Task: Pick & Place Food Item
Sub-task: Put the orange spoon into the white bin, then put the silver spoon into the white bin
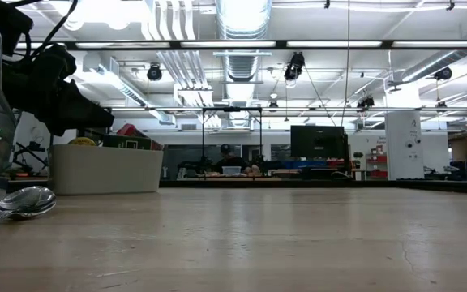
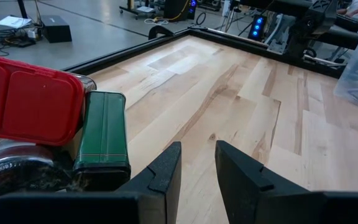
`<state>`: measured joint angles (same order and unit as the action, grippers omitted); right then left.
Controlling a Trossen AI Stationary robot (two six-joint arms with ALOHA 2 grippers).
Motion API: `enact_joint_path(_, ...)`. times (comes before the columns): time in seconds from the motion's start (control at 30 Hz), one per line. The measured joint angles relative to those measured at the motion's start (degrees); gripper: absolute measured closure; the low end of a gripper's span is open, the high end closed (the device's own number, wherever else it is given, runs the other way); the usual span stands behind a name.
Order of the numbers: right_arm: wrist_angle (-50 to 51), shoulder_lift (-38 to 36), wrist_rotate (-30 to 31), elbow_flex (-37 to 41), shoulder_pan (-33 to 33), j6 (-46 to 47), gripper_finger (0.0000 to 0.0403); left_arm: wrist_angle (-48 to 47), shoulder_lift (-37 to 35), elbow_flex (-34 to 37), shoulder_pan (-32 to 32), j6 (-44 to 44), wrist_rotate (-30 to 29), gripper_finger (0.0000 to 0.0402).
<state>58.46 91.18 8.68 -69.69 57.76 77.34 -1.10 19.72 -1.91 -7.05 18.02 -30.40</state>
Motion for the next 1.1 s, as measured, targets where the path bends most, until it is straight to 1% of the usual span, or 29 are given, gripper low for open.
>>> enact_joint_path(0.17,-0.9,0.0,-0.7,1.7,0.0,1.0,0.0394,0.0,0.0,0.0,0.0,0.0,0.0,0.0301)
enact_joint_path(0.37,-0.8,0.0,-0.3,2.5,-0.1,7.5,0.0391,0.0,0.0,0.0,0.0,0.0,0.0,0.0301)
enact_joint_path(0.47,-1.2,0.0,0.3,2.5,0.0,8.9,0.0368,0.0,0.0,0.0,0.0,0.0,0.0,0.0301)
enact_joint_path(0.63,-1.3,0.0,1.6,2.5,0.0,8.4,0.0304,0.0,0.0,0.0,0.0,0.0,0.0,0.0301)
enact_joint_path(0.77,-1.3,0.0,1.8,2.5,0.0,7.8,0.0266,0.0,0.0,0.0,0.0,0.0,0.0,0.0301)
enact_joint_path(0.9,-1.4,0.0,1.8,2.5,0.0,7.7,0.0248,0.0,0.0,0.0,0.0,0.0,0.0,0.0301)
enact_joint_path(1.03,-1.4,0.0,1.8,2.4,0.0,7.6,0.0246,0.0,0.0,0.0,0.0,0.0,0.0,0.0301)
enact_joint_path(1.1,-1.0,0.0,1.8,0.9,0.0,7.2,0.0246,0.0,0.0,0.0,0.0,0.0,0.0,0.0301)
